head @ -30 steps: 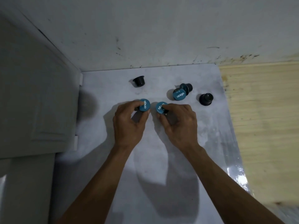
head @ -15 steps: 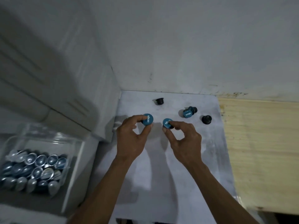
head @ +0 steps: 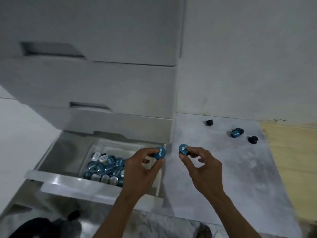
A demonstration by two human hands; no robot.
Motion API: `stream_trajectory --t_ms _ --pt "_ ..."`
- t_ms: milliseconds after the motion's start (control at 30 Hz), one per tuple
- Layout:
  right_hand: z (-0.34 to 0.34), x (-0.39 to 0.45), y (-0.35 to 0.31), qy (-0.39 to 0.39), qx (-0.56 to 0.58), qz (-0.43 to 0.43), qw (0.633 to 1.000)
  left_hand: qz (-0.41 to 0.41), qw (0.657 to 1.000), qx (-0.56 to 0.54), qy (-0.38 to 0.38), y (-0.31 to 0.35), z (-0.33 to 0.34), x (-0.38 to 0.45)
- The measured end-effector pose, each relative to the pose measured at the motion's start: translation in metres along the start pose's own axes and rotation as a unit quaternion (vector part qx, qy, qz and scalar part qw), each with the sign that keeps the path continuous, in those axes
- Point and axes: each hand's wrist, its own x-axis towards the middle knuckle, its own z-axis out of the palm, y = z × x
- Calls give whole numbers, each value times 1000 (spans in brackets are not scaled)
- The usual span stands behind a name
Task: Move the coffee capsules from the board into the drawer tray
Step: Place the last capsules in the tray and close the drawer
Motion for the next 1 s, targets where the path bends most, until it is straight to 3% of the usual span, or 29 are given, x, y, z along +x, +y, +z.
stream_trajectory --t_ms 333,667,1000 --pt "87 -60 -62 -65 -12 33 997 -77 996 34 -16 -88 -139 -3" --pt "171 -13 -64 -149 -33 28 988 -71 989 127 -14 -155 -170 60" --pt "252 19 -57 -239 -83 90 963 -59 965 205 -153 -205 -164 107"
